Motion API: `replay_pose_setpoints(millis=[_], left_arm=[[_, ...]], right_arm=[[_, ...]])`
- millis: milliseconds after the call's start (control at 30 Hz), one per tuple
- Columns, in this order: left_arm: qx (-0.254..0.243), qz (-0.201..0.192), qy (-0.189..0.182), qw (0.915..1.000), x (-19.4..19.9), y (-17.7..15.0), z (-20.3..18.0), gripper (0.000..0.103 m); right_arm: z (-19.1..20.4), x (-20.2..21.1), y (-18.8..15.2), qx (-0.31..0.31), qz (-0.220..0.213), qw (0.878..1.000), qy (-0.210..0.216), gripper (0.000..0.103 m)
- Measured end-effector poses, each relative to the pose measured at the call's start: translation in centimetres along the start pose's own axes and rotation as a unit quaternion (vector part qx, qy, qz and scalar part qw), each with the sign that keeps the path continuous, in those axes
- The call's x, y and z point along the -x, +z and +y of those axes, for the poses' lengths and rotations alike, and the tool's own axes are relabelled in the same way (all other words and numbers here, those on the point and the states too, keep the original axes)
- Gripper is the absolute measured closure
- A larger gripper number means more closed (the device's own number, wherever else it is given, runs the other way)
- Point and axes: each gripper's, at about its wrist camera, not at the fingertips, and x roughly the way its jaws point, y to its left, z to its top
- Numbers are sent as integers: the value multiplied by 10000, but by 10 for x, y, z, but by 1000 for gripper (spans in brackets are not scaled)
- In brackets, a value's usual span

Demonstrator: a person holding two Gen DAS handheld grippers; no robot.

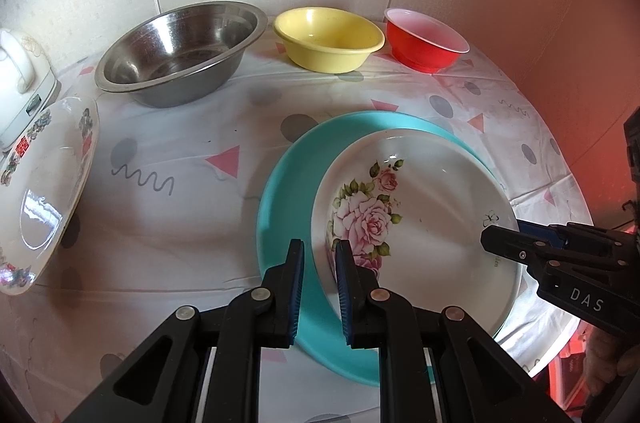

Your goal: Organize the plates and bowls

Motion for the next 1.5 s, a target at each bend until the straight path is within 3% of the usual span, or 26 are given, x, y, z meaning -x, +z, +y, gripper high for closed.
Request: replay_pose_setpoints(millis=[233,667,933,1133,1300,1500], left_arm=[[72,-161,7,9998,14,-3,5,86],[597,-900,580,9925,67,-6,46,86],[770,-1185,764,9870,90,-9,65,86],[933,-1189,865,9847,93,-14,81,86],[1291,-1076,912,9815,92,-23,107,86],[2011,-1019,1061,9685,98,-38,164,81]], right_arm=[[0,6,4,-91,-129,9999,-3,74],[6,7,15,-167,-149,9995,-202,70],[7,21,30,-255,-410,9984,-286,70],[35,21,46,-42,-459,9986,255,70],[90,5,54,549,-189,9938,952,68],[166,-23,59,1196,202,9797,1598,67]])
